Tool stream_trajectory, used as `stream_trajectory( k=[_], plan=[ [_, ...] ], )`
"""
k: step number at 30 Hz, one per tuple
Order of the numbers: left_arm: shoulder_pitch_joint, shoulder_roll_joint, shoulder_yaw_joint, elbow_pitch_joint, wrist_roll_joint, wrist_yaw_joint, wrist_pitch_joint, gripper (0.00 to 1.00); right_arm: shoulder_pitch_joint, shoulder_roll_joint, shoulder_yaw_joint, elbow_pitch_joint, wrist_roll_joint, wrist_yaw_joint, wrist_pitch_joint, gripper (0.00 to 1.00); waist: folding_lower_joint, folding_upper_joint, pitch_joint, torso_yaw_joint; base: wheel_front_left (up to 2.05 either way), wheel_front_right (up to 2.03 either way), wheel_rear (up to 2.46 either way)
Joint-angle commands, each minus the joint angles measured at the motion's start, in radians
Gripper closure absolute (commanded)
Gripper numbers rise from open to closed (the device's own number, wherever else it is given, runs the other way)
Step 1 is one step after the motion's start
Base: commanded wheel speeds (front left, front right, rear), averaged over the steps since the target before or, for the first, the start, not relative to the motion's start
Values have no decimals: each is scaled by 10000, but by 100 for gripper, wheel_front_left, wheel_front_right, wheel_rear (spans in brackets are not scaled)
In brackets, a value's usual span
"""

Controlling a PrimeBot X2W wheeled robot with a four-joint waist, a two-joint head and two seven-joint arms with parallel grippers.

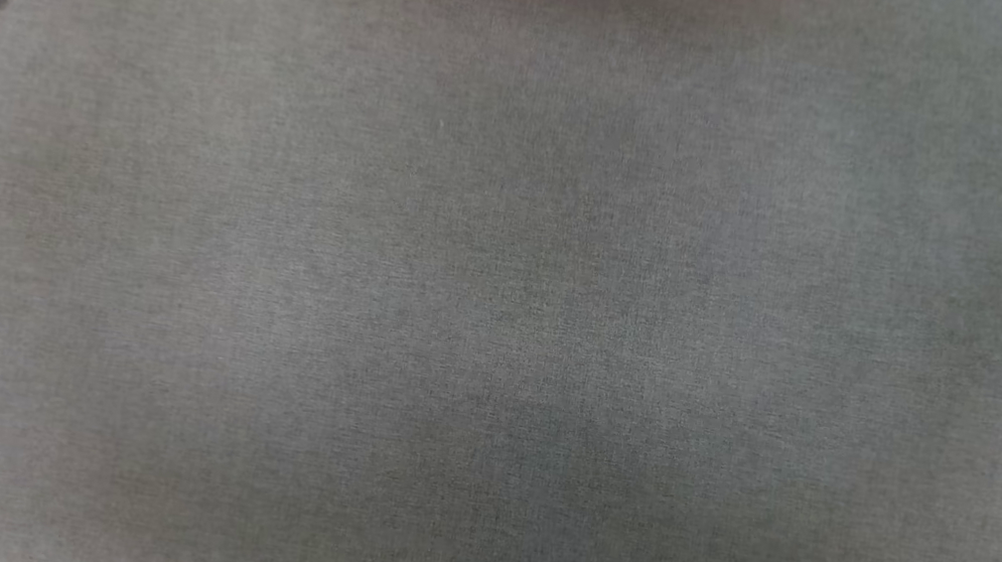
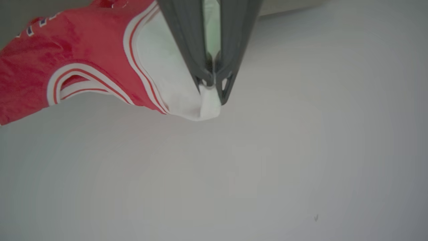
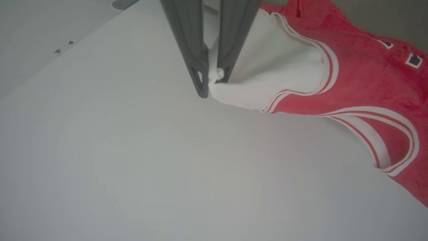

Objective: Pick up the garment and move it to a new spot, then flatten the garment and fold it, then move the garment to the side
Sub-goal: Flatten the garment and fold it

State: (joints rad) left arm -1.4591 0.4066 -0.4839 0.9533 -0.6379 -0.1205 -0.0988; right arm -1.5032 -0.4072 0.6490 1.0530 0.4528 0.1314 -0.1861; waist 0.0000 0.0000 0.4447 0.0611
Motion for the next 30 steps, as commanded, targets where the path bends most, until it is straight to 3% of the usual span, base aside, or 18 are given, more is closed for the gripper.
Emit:
stream_trajectory(
  k=[1, 8, 17, 20, 26, 30],
  plan=[
    [462, 29, -69, 190, -321, -52, 421, 100, 546, -106, 437, -516, 673, -16, 520, 100, 0, 0, -277, 27, 0, 0, 0],
    [1954, 54, -341, -93, -1304, -94, 1813, 100, 2102, -1141, 1386, -2381, 2539, -16, 1782, 100, 0, 0, -887, 69, 0, 0, 0],
    [5221, 1209, -405, -2822, -2764, 70, 3694, 100, 4888, -3207, 1757, -5613, 4325, -16, 2939, 100, 0, 0, -1567, -68, 0, 0, 0],
    [6629, 1748, -368, -4409, -2954, 596, 4039, 100, 5994, -3819, 1736, -6628, 4780, -16, 3311, 100, 0, 0, -1708, -113, 0, 0, 0],
    [9711, 2954, -15, -7827, -3425, 2184, 4391, 100, 8040, -4953, 1651, -8407, 5372, -14, 3840, 100, 0, 0, -1829, -257, 0, 0, 0],
    [11464, 3629, 262, -9362, -3574, 3141, 4229, 100, 9190, -5507, 1436, -9104, 5321, -14, 3813, 100, 0, 0, -1825, -329, 0, 0, 0]
  ],
)
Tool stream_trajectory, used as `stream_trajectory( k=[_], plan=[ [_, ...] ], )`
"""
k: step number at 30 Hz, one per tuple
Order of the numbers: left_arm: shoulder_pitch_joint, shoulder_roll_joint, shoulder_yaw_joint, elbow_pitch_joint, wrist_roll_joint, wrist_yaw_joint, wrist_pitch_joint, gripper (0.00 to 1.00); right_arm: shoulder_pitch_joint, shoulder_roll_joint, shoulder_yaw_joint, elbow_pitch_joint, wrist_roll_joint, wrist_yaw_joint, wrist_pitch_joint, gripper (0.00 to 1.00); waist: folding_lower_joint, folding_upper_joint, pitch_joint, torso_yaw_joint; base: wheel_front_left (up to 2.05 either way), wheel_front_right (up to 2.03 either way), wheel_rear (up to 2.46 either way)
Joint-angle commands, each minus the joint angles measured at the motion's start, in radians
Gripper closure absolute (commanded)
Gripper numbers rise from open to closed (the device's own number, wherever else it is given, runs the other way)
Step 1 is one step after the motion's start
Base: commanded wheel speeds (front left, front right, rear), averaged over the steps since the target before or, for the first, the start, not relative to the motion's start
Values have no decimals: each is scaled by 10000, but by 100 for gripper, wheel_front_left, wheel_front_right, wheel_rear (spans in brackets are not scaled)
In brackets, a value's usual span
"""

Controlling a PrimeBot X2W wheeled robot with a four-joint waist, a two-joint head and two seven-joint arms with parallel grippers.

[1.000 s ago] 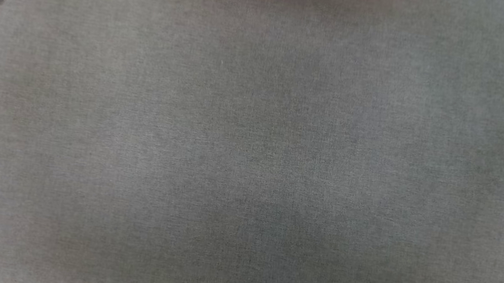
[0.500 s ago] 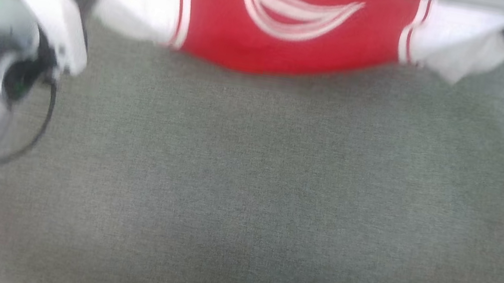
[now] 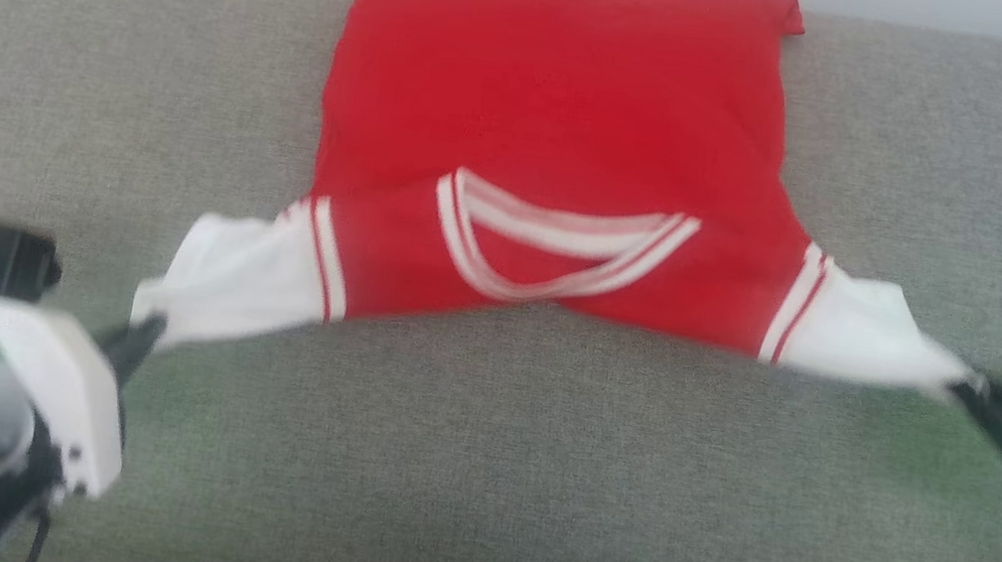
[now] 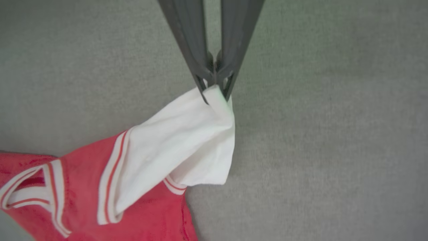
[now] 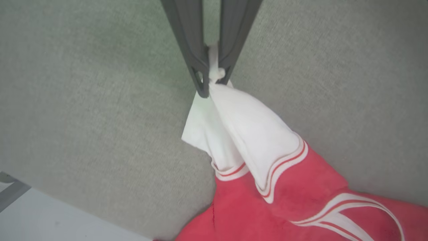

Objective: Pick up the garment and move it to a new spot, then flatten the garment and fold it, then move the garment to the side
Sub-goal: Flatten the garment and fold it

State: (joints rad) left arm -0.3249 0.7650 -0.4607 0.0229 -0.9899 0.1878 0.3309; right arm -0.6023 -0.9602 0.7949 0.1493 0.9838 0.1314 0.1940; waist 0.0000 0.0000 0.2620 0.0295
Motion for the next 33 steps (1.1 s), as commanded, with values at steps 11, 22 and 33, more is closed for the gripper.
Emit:
stream_trajectory(
  k=[11, 22, 33],
  plan=[
    [2803, 634, -1, -1390, -294, 1562, 67, 100, 2367, -717, -22, -1001, -176, -16, 825, 100, 0, 0, -18, -160, 0, 0, 0],
    [3725, 468, -126, -1663, -630, 1912, 123, 100, 3501, -990, 11, -1287, 283, -16, 1689, 100, 0, 0, 22, -197, 0, 0, 0],
    [3187, -263, -343, -1584, -394, 1797, -311, 100, 3831, 150, -972, -150, -368, -48, 1743, 0, 0, 0, 343, 28, 0, 0, 0]
  ],
)
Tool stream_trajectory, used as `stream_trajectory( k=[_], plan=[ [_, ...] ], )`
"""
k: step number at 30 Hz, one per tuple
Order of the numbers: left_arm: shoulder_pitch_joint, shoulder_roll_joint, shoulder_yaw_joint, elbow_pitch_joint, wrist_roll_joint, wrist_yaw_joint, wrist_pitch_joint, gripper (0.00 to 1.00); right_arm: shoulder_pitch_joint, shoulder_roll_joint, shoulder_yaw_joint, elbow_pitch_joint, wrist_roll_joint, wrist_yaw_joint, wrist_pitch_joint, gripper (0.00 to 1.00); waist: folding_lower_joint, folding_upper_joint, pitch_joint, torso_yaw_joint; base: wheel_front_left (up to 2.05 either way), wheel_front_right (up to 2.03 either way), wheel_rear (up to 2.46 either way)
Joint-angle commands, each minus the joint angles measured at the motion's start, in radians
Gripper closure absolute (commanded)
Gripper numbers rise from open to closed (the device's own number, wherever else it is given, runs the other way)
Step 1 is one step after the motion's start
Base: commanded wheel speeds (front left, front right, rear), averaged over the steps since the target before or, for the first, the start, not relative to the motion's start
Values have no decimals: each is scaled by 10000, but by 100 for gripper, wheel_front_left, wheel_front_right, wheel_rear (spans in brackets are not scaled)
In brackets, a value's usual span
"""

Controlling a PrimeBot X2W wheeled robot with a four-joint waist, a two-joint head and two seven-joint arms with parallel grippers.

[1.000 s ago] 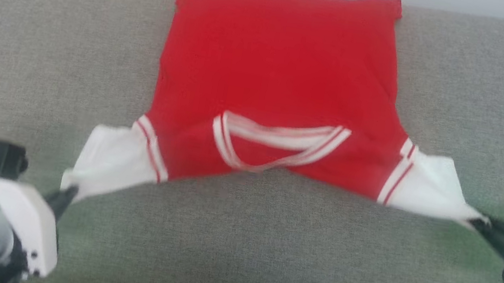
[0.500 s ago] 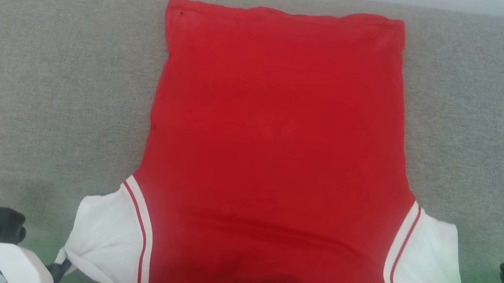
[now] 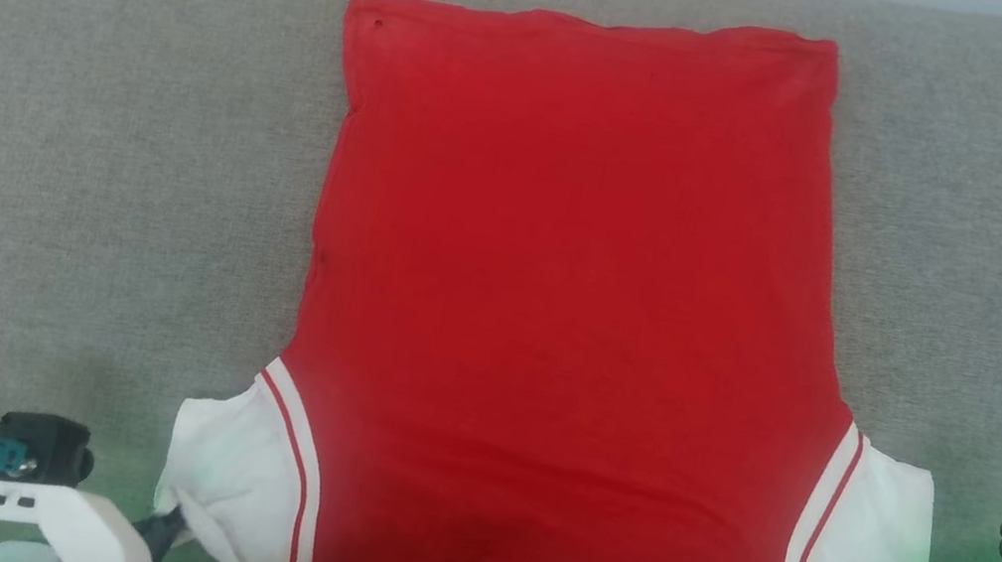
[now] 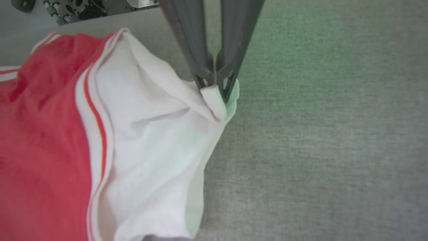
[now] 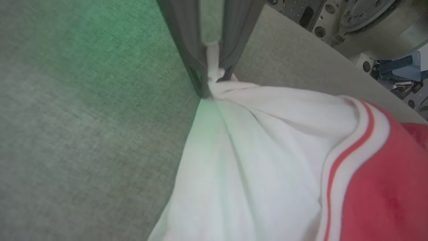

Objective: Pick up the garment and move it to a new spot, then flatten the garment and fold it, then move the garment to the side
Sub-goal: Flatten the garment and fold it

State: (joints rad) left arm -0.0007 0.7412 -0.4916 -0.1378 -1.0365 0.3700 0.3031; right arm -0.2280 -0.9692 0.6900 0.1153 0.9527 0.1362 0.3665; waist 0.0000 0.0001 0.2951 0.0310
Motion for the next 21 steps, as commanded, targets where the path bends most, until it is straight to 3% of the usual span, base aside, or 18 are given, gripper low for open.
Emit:
stream_trajectory(
  k=[1, 9, 13, 16, 21],
  plan=[
    [-126, -102, -63, 23, 117, -41, -52, 100, 101, 271, 5, 163, -130, -102, 114, 0, 0, -1, 41, 32, 0, 0, 0],
    [-599, -539, -263, 116, 295, -214, -303, 100, 128, 149, -1960, -812, -261, -65, 730, 0, 0, -1, 206, 180, 0, 0, 0],
    [-887, -806, -411, 171, 433, -314, -391, 100, -105, 468, -3455, -1392, -646, -64, 1011, 0, 0, -1, 338, 352, 0, 0, 0],
    [-1157, -1043, -512, 234, 486, -361, -397, 100, -630, 1112, -4660, -1440, -1285, -64, 1284, 0, 0, -1, 500, 549, 0, 0, 0],
    [-1787, -1463, -839, 428, 702, -580, -318, 100, -2158, 2490, -5688, -1114, -2482, -62, 1829, 0, 0, -1, 835, 1046, 0, 0, 0]
  ],
)
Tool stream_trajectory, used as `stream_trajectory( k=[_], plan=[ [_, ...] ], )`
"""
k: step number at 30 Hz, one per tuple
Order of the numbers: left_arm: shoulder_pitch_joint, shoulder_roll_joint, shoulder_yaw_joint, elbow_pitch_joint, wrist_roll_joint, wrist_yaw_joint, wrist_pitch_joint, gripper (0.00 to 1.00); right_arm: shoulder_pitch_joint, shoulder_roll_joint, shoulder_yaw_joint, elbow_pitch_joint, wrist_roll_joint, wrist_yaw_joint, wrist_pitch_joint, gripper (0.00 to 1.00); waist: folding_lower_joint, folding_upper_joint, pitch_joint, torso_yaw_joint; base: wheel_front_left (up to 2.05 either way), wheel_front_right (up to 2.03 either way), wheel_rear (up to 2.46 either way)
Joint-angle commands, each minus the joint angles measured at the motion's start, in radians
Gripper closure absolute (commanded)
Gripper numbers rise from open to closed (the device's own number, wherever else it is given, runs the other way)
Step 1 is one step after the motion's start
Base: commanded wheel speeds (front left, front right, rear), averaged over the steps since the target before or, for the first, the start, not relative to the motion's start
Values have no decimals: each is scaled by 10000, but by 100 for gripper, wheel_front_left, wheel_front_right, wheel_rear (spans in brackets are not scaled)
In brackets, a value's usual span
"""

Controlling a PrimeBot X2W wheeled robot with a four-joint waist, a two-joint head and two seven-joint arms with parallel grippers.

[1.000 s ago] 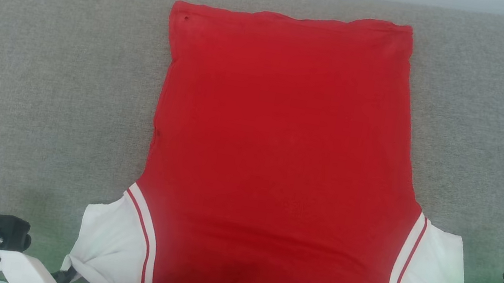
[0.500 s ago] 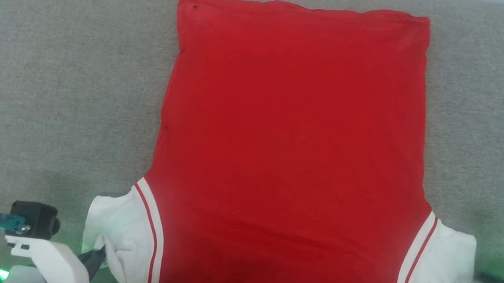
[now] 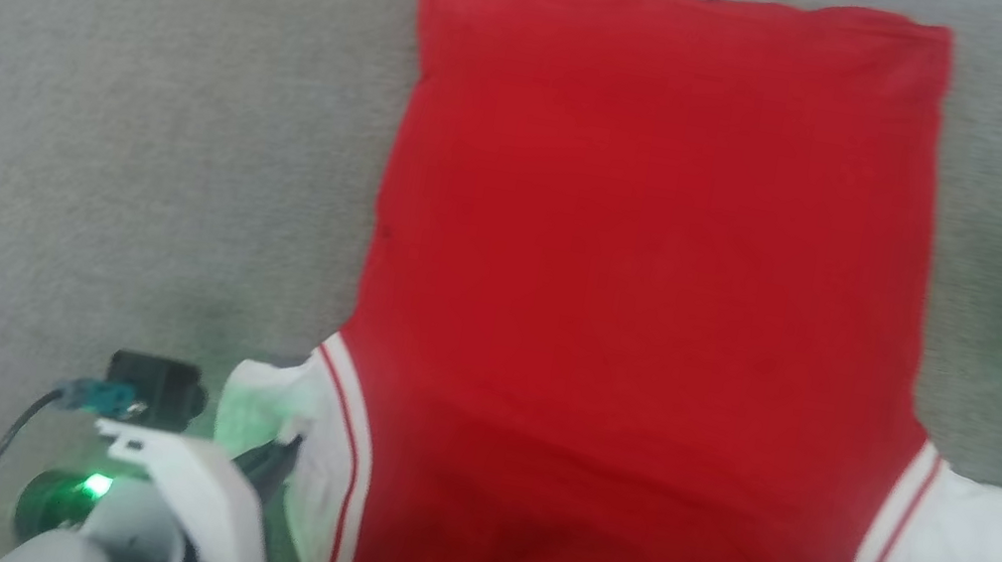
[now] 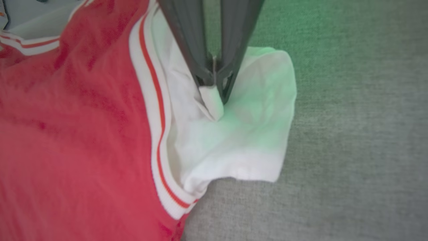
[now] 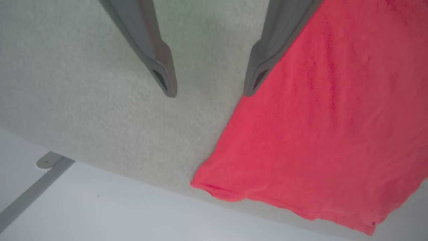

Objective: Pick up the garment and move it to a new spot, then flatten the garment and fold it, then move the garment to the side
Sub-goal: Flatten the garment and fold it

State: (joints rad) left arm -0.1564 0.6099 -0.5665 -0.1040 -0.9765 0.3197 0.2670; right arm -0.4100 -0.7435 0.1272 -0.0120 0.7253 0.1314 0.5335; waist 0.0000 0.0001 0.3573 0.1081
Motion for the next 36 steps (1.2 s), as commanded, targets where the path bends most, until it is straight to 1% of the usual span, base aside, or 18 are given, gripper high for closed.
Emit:
stream_trajectory(
  k=[1, 4, 7, 9, 10, 14, 18, 21, 23, 27, 28, 29, 33, 36],
  plan=[
    [-381, -245, -160, 143, 155, -123, 49, 100, -687, 419, -166, 367, -416, -14, 305, 0, 0, -1, 286, 410, 0, 0, 0],
    [-812, -572, -403, 324, 305, -311, 76, 100, -1775, 889, -349, 1146, -884, -14, 771, 0, 0, -1, 499, 844, 0, 0, 0],
    [-1258, -932, -661, 539, 360, -529, 106, 100, -2767, 1079, -432, 2089, -1282, -14, 1224, 0, 0, -1, 721, 1327, 0, 0, 0],
    [-1512, -1166, -832, 702, 451, -674, 108, 100, -3404, 1053, -443, 2731, -1537, -14, 1519, 0, 0, -1, 865, 1647, 0, 0, 0],
    [-1512, -1166, -832, 702, 451, -674, 108, 100, -3404, 1053, -443, 2731, -1537, -14, 1519, 0, 0, -1, 865, 1647, 0, 0, 0],
    [-1902, -1618, -1135, 1074, 549, -963, 60, 100, -4470, 1090, -456, 4044, -1924, -11, 2182, 0, 0, -1, 1143, 2235, 0, 0, 0],
    [-2157, -1986, -1361, 1475, 577, -1194, 21, 100, -5287, 1131, -536, 5471, -2377, -14, 3093, 0, 0, -1, 1402, 2699, 0, 0, 0],
    [-2266, -2183, -1482, 1785, 582, -1359, -23, 100, -5689, 1293, -527, 6497, -2598, -8, 4013, 0, 0, -1, 1539, 2975, 0, 0, 0],
    [-2337, -2282, -1521, 1958, 529, -1453, -71, 100, -5685, 1471, -531, 7147, -2698, -8, 4653, 0, 0, -1, 1615, 3085, 0, 0, 0],
    [-2369, -2440, -1553, 2245, 469, -1537, -150, 100, -5551, 1703, -428, 7921, -2961, -8, 5642, 0, 0, -1, 1681, 3180, 0, 0, 0],
    [-2370, -2453, -1541, 2310, 452, -1559, -168, 100, -5528, 1711, -321, 7914, -2976, -8, 5739, 60, 0, -1, 1690, 3179, 0, 0, 0],
    [-2366, -2463, -1520, 2367, 415, -1559, -194, 100, -5529, 1675, -293, 7876, -2956, -8, 5790, 100, 0, -1, 1693, 3161, 0, 0, 0],
    [-2409, -2346, -1354, 2561, 381, -1523, -264, 100, -5593, 1427, -132, 7565, -2853, -10, 5983, 100, 0, -1, 1594, 2930, 0, 0, 0],
    [-2470, -2236, -1216, 2589, 366, -1472, -322, 100, -5442, 1207, 296, 6952, -2566, -8, 6030, 100, 0, -1, 1426, 2652, 0, 0, 0]
  ],
)
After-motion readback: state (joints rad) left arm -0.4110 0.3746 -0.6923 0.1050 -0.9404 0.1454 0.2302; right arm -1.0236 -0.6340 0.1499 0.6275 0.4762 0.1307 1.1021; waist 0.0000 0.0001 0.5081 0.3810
